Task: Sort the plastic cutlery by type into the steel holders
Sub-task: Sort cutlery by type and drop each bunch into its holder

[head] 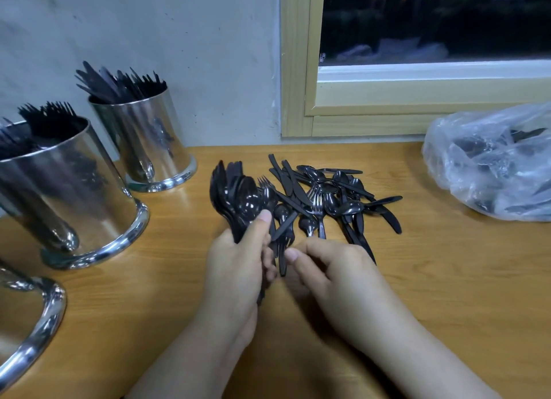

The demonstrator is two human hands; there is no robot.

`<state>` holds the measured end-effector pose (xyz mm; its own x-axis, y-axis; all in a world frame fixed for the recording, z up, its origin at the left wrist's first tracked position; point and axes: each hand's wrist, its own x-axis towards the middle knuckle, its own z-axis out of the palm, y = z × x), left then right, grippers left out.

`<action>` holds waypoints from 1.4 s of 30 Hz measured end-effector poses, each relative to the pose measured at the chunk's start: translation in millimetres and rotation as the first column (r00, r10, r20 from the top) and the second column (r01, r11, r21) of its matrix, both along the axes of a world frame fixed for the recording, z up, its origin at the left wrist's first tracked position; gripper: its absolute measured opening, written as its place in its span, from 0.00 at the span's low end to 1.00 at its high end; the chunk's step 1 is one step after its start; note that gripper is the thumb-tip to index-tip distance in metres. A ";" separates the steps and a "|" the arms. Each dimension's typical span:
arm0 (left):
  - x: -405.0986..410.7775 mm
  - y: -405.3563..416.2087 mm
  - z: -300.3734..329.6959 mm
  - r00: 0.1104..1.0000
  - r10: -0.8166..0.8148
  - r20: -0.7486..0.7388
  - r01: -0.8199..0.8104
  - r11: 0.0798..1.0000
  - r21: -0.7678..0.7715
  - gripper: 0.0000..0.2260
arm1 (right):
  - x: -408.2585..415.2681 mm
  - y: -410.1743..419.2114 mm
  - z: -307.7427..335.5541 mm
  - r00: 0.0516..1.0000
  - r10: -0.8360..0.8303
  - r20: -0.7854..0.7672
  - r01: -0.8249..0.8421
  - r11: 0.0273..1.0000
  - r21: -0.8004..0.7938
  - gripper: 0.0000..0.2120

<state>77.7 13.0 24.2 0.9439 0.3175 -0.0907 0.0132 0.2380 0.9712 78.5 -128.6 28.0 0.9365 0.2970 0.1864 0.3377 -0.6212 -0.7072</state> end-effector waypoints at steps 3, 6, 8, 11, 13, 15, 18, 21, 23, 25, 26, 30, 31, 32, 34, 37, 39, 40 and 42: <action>2.5 8.5 6.2 0.994 0.109 0.015 -0.108 0.993 -0.053 0.12 | 10.2 -6.2 -6.9 0.994 -0.069 0.087 0.077 0.992 -0.097 0.10; 5.1 14.9 7.0 0.983 0.184 -0.017 -0.184 0.982 -0.048 0.11 | 20.4 -1.0 -11.3 0.982 -0.046 0.182 0.075 0.984 -0.160 0.07; 6.2 16.6 3.9 0.976 0.211 -0.049 -0.213 0.976 -0.040 0.11 | 27.5 7.3 -14.0 0.976 -0.013 0.220 0.061 0.976 -0.211 0.09; 8.2 18.7 0.4 0.977 0.207 -0.044 -0.209 0.977 -0.048 0.16 | 34.7 15.3 -15.0 0.975 -0.007 0.221 0.059 0.972 -0.228 0.10; 9.5 20.0 -0.1 0.984 0.175 -0.025 -0.176 0.984 -0.043 0.18 | 37.1 14.6 -15.8 0.977 -0.017 0.214 0.063 0.976 -0.210 0.10; 9.5 20.3 -0.2 0.989 0.148 -0.012 -0.148 0.988 -0.039 0.19 | 38.6 11.2 -17.5 0.979 -0.026 0.202 0.066 0.979 -0.192 0.09; 8.7 20.3 -1.3 0.993 0.116 -0.006 -0.116 0.993 -0.023 0.19 | 43.3 6.2 -18.2 0.973 -0.059 0.225 0.098 0.981 -0.166 0.08; 8.3 21.5 -2.6 0.996 0.081 -0.022 -0.081 0.997 -0.005 0.19 | 58.6 4.5 -15.6 0.949 -0.116 0.292 0.169 0.972 -0.165 0.10; 8.2 21.8 -3.1 0.999 0.045 -0.025 -0.045 0.999 0.001 0.19 | 74.6 5.7 -12.4 0.923 -0.161 0.349 0.236 0.954 -0.186 0.11; 9.0 22.8 -3.2 1.000 0.022 -0.019 -0.021 1.000 0.020 0.19 | 91.8 9.7 -9.0 0.911 -0.198 0.363 0.290 0.932 -0.219 0.12; 9.7 24.0 -3.2 1.000 0.016 -0.016 -0.016 1.000 0.027 0.20 | 100.0 12.5 -7.5 0.913 -0.212 0.348 0.307 0.920 -0.246 0.13; 14.0 29.3 -2.5 0.999 -0.051 -0.011 0.051 0.998 0.025 0.22 | 125.8 21.3 -8.5 0.939 -0.244 0.243 0.329 0.844 -0.424 0.17; 14.8 30.1 -2.2 0.998 -0.070 -0.008 0.070 0.998 0.009 0.22 | 129.6 22.1 -9.8 0.941 -0.246 0.231 0.328 0.832 -0.448 0.17; 15.4 30.6 -2.3 0.996 -0.087 -0.004 0.087 0.996 -0.008 0.22 | 132.2 22.2 -10.6 0.942 -0.247 0.227 0.327 0.827 -0.457 0.16; 16.2 30.5 -2.9 0.993 -0.116 0.009 0.116 0.992 -0.047 0.22 | 134.8 21.6 -11.7 0.941 -0.246 0.234 0.329 0.830 -0.450 0.15; 16.2 30.1 -2.4 0.988 -0.151 0.029 0.153 0.978 -0.140 0.19 | 134.5 21.0 -11.4 0.939 -0.253 0.234 0.334 0.838 -0.431 0.14; 14.6 30.6 -1.0 0.980 -0.190 0.050 0.196 0.961 -0.197 0.17 | 133.9 21.4 -10.9 0.940 -0.254 0.226 0.330 0.839 -0.433 0.14; 13.8 30.9 0.0 0.976 -0.208 0.059 0.216 0.953 -0.211 0.16 | 133.3 21.7 -10.6 0.942 -0.253 0.223 0.328 0.838 -0.435 0.14; 12.9 30.8 1.1 0.971 -0.229 0.069 0.239 0.947 -0.216 0.16 | 132.3 22.8 -9.2 0.945 -0.254 0.208 0.321 0.845 -0.427 0.13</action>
<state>90.5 43.7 25.4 0.9938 0.0641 -0.0913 0.0538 0.4420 0.8954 210.8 -105.8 18.8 0.9675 0.1009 0.2318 0.1670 -0.9434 -0.2865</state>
